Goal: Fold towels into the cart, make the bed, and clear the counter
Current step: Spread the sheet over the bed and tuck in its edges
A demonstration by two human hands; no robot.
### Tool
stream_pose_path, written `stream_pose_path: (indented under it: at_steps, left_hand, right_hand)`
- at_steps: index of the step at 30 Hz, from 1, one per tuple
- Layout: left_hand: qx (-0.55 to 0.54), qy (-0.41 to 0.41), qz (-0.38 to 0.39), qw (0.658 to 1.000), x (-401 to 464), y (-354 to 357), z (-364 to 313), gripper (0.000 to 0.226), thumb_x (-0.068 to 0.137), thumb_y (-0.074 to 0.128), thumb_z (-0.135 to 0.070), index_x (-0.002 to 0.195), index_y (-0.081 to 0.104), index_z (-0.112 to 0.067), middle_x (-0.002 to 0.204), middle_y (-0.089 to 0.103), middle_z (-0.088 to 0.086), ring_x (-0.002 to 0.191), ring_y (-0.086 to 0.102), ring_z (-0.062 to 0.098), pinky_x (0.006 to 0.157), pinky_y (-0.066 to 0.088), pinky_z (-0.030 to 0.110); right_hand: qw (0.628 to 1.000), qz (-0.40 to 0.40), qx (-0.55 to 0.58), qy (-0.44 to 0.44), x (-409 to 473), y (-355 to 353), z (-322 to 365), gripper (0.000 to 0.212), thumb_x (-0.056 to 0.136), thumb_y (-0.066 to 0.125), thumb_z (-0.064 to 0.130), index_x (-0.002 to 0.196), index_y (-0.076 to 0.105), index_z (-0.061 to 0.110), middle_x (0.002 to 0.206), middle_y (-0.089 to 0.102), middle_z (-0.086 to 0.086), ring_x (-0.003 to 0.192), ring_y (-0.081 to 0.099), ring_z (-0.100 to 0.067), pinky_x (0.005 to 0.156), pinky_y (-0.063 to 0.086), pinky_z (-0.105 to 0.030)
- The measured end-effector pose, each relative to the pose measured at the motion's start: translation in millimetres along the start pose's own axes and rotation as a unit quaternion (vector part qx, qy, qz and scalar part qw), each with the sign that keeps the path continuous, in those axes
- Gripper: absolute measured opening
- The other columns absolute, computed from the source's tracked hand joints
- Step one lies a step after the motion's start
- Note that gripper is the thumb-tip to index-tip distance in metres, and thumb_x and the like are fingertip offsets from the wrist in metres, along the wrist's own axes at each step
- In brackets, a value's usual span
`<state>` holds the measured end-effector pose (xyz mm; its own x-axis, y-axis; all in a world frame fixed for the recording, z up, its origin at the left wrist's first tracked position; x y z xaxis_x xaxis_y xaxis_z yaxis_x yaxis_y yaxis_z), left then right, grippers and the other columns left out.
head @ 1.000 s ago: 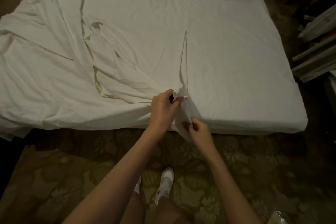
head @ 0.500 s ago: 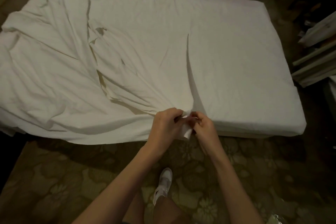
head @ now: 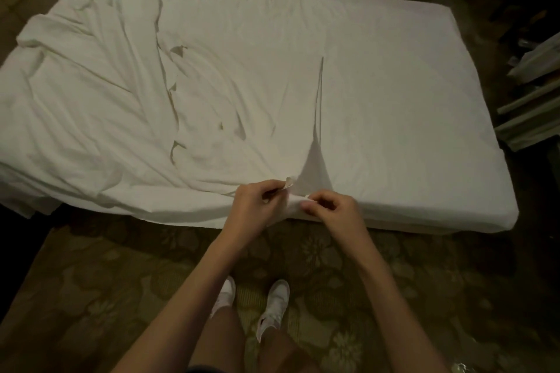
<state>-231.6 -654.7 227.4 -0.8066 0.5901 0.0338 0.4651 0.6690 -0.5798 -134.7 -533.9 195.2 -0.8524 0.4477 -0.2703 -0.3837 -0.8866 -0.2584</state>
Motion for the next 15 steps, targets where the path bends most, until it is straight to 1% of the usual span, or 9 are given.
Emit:
stream_pose_path:
  at_steps: [2,3,5,7,9,12,15]
  left_hand:
    - [-0.003,-0.018,0.022,1.000,-0.1,0.5,8.0,0.018,0.088,0.066,-0.019,0.102,0.074,-0.010,0.087,0.072,0.000,0.078,0.062,0.006,0.065,0.041,0.006]
    - [-0.008,-0.028,0.034,0.999,-0.4,1.4,11.3,0.019,0.088,0.066,-0.019,0.103,0.074,-0.011,0.086,0.071,-0.003,0.076,0.061,0.002,0.066,0.040,0.003]
    - [-0.022,-0.043,0.049,0.998,-0.4,3.2,15.7,0.020,0.087,0.066,-0.019,0.104,0.073,-0.011,0.082,0.067,-0.007,0.071,0.057,-0.006,0.065,0.039,0.002]
    - [-0.043,-0.054,0.053,0.996,1.7,3.3,17.2,0.019,0.088,0.065,-0.019,0.103,0.074,-0.013,0.078,0.065,-0.010,0.068,0.056,-0.008,0.063,0.037,0.004]
    - [-0.078,-0.063,0.055,0.993,5.1,2.9,16.7,0.018,0.089,0.063,-0.020,0.101,0.075,-0.012,0.074,0.065,-0.013,0.067,0.056,-0.007,0.061,0.037,0.007]
    - [-0.101,-0.061,0.071,0.991,10.4,4.7,12.4,0.020,0.092,0.060,-0.024,0.101,0.073,-0.013,0.073,0.062,-0.016,0.067,0.054,-0.006,0.061,0.037,0.009]
    - [-0.108,-0.055,0.083,0.989,15.2,9.2,10.4,0.023,0.089,0.062,-0.032,0.097,0.071,-0.012,0.074,0.061,-0.009,0.067,0.052,0.000,0.062,0.037,0.012]
  right_hand:
    - [0.999,-0.043,0.008,-0.021,3.4,-4.8,6.2,0.012,0.085,0.068,0.016,0.077,0.068,0.025,0.077,0.067,0.006,0.074,0.062,-0.002,0.071,0.050,-0.017]
    - [0.997,-0.064,0.011,-0.037,5.4,-7.8,10.0,0.014,0.084,0.069,0.015,0.076,0.068,0.026,0.077,0.065,0.006,0.073,0.059,-0.002,0.068,0.048,-0.015]
    - [0.994,-0.092,0.008,-0.064,10.1,-11.0,16.7,0.018,0.082,0.070,0.012,0.074,0.065,0.027,0.084,0.056,0.007,0.074,0.053,0.001,0.066,0.043,-0.012]
    - [0.993,-0.093,0.006,-0.076,16.9,-10.2,20.2,0.020,0.082,0.071,0.011,0.075,0.063,0.028,0.092,0.047,0.008,0.081,0.051,0.001,0.070,0.043,-0.009]
    - [0.992,-0.083,-0.022,-0.092,23.6,-7.8,23.9,0.018,0.082,0.070,0.013,0.078,0.063,0.030,0.098,0.048,0.011,0.091,0.049,0.002,0.073,0.040,-0.006]
    - [0.988,-0.065,-0.062,-0.124,31.2,-2.4,32.6,0.026,0.084,0.068,0.013,0.079,0.062,0.038,0.093,0.056,0.013,0.092,0.045,0.008,0.071,0.037,-0.005]
    - [0.986,-0.064,-0.066,-0.136,39.6,0.2,40.0,0.034,0.084,0.067,0.007,0.079,0.061,0.041,0.086,0.059,0.020,0.089,0.048,0.005,0.071,0.038,-0.008]
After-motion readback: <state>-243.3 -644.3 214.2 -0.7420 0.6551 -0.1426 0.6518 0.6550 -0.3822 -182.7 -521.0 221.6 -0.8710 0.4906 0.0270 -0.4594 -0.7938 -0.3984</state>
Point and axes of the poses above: each hand's wrist, its own x-axis towards the middle knuckle, its own y-axis out of the palm, z = x × y, the point moved 10 cm from there along x, towards the middle knuckle
